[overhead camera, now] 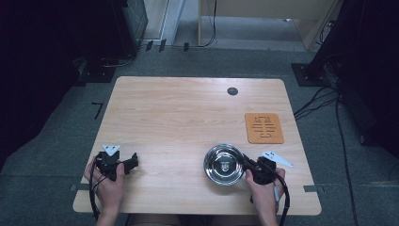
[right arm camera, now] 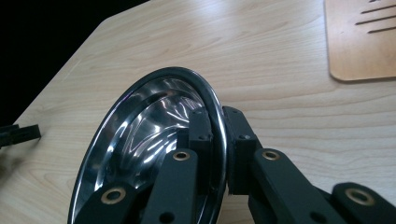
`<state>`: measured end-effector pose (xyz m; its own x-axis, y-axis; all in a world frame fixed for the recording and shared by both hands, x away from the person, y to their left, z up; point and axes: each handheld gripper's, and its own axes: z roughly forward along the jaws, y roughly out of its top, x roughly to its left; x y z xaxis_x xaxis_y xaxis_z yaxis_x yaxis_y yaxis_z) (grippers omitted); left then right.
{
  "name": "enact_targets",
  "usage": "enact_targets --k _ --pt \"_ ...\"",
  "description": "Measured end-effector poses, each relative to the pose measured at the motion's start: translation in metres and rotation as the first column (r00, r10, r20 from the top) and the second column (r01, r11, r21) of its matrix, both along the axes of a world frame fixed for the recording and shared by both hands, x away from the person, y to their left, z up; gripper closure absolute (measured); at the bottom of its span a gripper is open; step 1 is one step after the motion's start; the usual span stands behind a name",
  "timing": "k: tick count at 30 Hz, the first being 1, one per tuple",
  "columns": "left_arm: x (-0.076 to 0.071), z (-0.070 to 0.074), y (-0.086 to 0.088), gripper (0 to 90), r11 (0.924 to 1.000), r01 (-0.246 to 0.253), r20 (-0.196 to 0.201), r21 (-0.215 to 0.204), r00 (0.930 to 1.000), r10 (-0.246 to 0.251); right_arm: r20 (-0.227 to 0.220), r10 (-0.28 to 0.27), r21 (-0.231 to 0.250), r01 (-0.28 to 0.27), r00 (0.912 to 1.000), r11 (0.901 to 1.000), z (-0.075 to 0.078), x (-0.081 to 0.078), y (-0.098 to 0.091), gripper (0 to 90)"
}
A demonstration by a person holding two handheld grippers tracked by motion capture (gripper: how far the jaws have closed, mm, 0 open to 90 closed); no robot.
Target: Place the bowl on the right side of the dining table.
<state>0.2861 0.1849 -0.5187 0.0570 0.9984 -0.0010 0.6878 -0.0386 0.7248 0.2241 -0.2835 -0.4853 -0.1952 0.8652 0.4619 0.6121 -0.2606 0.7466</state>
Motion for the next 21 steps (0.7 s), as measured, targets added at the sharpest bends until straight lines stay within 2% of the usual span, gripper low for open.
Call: enact_targets --k 5,21 --pt "0.0 0.0 0.0 7.4 1.0 0.0 0.0 0.0 1.0 0.0 0.017 -0.025 0.007 0.025 0.9995 0.9997 0.003 0.001 -0.007 84.8" --pt "0.0 0.0 0.0 7.4 1.0 0.0 0.0 0.0 1.0 0.0 0.029 -0.072 0.014 0.071 0.997 0.9974 0.008 0.006 -0.02 84.8"
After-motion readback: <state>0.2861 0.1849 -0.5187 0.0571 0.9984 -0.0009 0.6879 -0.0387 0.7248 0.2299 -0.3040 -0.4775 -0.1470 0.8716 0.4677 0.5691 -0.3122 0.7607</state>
